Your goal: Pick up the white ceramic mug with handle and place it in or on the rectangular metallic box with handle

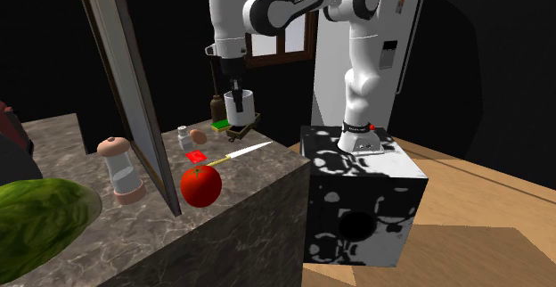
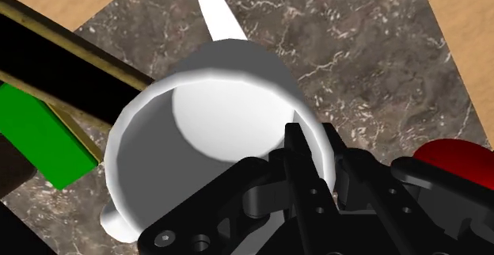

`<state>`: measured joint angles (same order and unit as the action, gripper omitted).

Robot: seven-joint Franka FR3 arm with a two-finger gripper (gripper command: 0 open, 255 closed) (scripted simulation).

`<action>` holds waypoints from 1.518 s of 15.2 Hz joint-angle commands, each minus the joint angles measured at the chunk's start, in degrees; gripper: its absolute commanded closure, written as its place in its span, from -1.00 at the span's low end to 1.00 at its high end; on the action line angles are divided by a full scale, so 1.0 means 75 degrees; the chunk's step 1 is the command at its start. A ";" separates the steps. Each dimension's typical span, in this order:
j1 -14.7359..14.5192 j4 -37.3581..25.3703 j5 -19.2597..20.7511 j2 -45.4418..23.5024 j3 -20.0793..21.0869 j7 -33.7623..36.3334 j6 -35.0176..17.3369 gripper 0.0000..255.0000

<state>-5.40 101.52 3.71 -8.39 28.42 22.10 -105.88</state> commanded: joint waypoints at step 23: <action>0.1485 0.1582 -0.0293 0.0808 -0.1211 -0.2748 -0.0903 1.00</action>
<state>5.72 112.85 1.47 -2.26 19.36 1.49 -111.99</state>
